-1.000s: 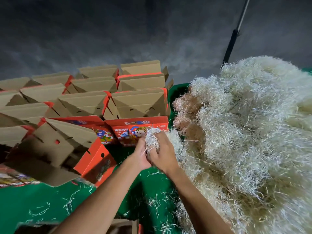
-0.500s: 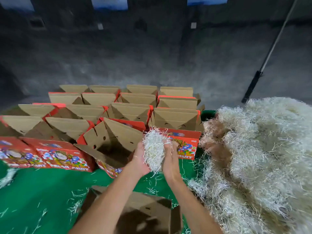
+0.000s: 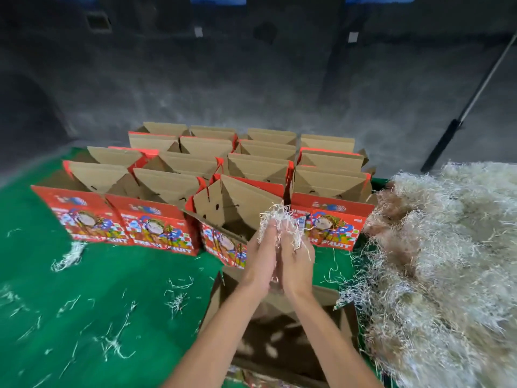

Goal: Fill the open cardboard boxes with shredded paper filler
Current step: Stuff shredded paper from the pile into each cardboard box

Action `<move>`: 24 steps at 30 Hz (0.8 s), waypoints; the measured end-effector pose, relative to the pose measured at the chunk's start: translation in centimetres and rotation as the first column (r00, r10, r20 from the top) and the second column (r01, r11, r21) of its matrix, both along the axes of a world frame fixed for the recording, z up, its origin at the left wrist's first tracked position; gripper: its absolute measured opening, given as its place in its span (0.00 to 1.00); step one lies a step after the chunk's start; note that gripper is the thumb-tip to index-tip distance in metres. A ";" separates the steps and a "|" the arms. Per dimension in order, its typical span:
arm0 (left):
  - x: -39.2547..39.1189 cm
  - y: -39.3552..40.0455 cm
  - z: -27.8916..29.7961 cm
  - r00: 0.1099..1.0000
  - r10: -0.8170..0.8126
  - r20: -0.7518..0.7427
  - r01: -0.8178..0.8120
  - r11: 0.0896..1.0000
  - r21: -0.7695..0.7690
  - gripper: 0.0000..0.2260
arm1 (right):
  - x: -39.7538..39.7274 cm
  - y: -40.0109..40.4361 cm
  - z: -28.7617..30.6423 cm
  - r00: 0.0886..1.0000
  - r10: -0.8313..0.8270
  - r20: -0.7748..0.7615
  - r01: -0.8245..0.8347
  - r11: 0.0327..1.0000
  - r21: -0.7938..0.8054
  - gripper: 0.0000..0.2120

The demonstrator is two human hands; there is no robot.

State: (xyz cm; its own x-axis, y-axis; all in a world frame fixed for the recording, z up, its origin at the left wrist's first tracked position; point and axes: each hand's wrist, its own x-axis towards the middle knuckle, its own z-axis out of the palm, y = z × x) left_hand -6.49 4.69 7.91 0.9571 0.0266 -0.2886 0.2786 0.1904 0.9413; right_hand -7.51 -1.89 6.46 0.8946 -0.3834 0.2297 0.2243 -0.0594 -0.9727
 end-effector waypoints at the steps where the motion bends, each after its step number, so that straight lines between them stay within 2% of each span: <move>1: -0.6 0.2 -0.5 1.000 0.014 0.007 -0.014 0.999 0.043 0.27 | 0.3 -0.2 -0.1 0.999 -0.029 -0.045 0.028 1.000 -0.009 0.11; 3: -1.9 0.6 -1.6 0.997 0.032 0.066 -0.040 0.992 0.119 0.38 | 0.9 -0.5 -0.3 0.991 -0.088 -0.099 0.088 0.996 -0.009 0.16; 5: -2.6 0.9 -2.0 0.989 0.013 0.146 -0.037 0.985 0.166 0.39 | 1.1 -0.1 -0.7 0.981 -0.139 -0.136 0.142 0.990 0.011 0.12; 7: -2.5 1.3 -1.7 0.986 0.033 0.163 -0.063 0.981 0.183 0.40 | 0.3 1.1 -1.0 0.979 -0.142 -0.143 0.148 0.989 0.026 0.11; 10: -1.7 2.0 -1.1 0.988 0.135 0.077 -0.144 0.983 0.116 0.45 | -1.4 3.1 -0.9 0.987 -0.154 -0.045 0.151 0.987 -0.053 0.13; 12: -1.1 2.3 -0.5 0.983 0.182 0.037 -0.185 0.979 0.087 0.46 | -1.9 3.4 -0.6 0.989 -0.143 -0.040 0.138 0.985 -0.102 0.11; 16: -1.3 2.2 -0.7 0.975 0.181 -0.127 -0.188 0.981 -0.045 0.51 | -1.1 2.2 -0.5 0.988 -0.110 -0.110 0.098 0.989 -0.110 0.14; 19: -2.0 1.6 -1.6 0.965 0.169 -0.201 -0.192 0.977 -0.098 0.54 | 0.6 0.8 0.5 0.961 -0.035 -0.274 0.012 0.996 -0.086 0.14; 21: -2.1 1.5 -1.6 0.952 0.174 -0.252 -0.222 0.959 -0.176 0.46 | 1.1 0.6 0.9 0.950 -0.052 -0.308 0.028 0.996 -0.082 0.12; 23: -1.4 1.8 -0.9 0.936 0.192 -0.295 -0.282 0.910 -0.304 0.25 | 0.6 1.5 0.2 0.967 -0.143 -0.211 0.122 0.986 -0.110 0.15; 24: -1.0 2.2 -0.5 0.923 0.217 -0.317 -0.322 0.887 -0.332 0.18 | 0.1 2.1 -0.2 0.971 -0.191 -0.146 0.169 0.974 -0.150 0.16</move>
